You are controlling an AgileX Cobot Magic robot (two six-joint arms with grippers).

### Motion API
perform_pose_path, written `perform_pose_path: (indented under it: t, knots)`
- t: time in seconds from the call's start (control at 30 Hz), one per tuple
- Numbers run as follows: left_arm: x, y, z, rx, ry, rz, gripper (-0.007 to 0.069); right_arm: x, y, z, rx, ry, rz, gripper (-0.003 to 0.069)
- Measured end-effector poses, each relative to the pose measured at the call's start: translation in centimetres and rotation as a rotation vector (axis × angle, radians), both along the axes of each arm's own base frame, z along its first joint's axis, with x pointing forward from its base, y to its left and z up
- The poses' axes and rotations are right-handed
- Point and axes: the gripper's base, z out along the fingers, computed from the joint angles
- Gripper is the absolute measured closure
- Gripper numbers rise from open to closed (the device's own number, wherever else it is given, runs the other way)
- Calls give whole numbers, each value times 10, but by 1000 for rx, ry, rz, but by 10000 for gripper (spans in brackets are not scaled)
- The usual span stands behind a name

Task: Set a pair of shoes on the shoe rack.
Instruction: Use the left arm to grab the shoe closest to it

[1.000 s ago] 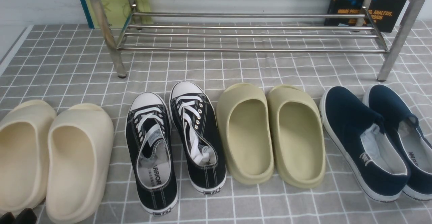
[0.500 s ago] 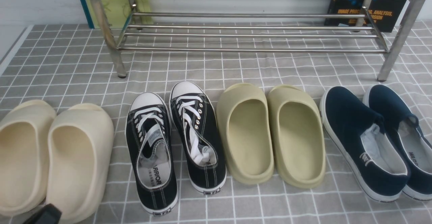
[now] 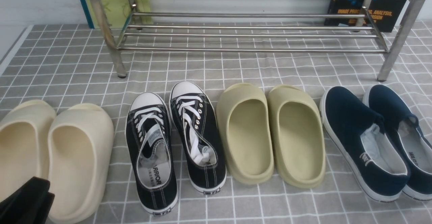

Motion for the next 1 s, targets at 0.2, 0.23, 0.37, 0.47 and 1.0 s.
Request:
perform_pose_path:
  t: [0.2,0.23,0.37,0.47,1.0]
  knots:
    - [-14,-9,60,367,-182,-74,403,0,0,0,0,0,0,420]
    - [-14,-10,78,470,-187,-94,433,0,0,0,0,0,0,420]
    - [7,-11,114,773,6,-204,589,0,0,0,0,0,0,420]
    - [25,-7,126,926,201,-286,638,0,0,0,0,0,0,420]
    - [135,-65,88,1305,797,-797,617,0,0,0,1,0,0,420]
